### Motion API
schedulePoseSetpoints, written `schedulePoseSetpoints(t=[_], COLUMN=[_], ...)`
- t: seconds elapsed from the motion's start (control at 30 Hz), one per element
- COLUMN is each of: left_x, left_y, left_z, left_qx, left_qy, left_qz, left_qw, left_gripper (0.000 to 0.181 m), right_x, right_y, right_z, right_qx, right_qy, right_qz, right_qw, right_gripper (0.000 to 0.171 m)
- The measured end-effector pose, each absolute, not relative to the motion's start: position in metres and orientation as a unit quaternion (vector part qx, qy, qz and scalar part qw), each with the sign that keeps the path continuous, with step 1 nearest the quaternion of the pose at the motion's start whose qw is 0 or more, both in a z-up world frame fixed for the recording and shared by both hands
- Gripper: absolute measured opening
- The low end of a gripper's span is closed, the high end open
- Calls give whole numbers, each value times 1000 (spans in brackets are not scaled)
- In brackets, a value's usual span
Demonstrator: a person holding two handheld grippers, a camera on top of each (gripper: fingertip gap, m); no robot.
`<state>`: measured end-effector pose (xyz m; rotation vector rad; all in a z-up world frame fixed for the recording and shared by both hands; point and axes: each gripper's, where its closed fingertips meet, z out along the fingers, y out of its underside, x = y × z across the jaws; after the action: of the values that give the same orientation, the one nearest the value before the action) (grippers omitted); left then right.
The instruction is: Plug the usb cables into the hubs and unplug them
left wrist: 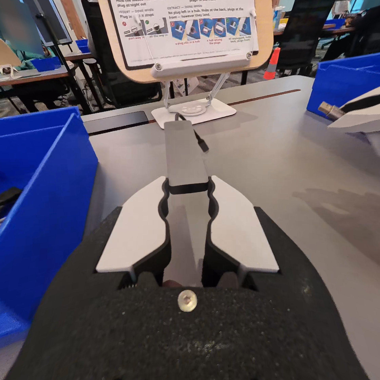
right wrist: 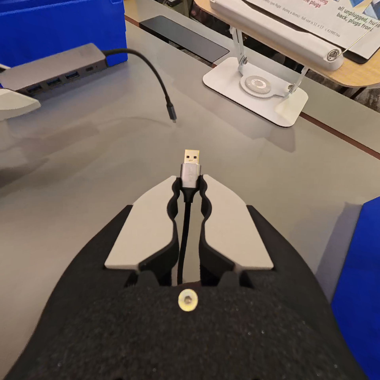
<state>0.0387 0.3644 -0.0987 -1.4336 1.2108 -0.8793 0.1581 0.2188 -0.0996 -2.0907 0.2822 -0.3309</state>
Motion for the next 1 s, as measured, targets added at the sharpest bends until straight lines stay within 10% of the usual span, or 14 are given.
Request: schedulePoseSetpoints(t=[1.0], left_x=[44], left_y=[357], left_z=[-102], left_qx=[-582], left_qy=[520], left_qz=[-367], left_qw=[507], left_gripper=[35], right_x=[174], right_y=[207], right_z=[-71], right_qx=[-839], right_qy=[131], right_qz=[-124], right_qw=[512], right_gripper=[18])
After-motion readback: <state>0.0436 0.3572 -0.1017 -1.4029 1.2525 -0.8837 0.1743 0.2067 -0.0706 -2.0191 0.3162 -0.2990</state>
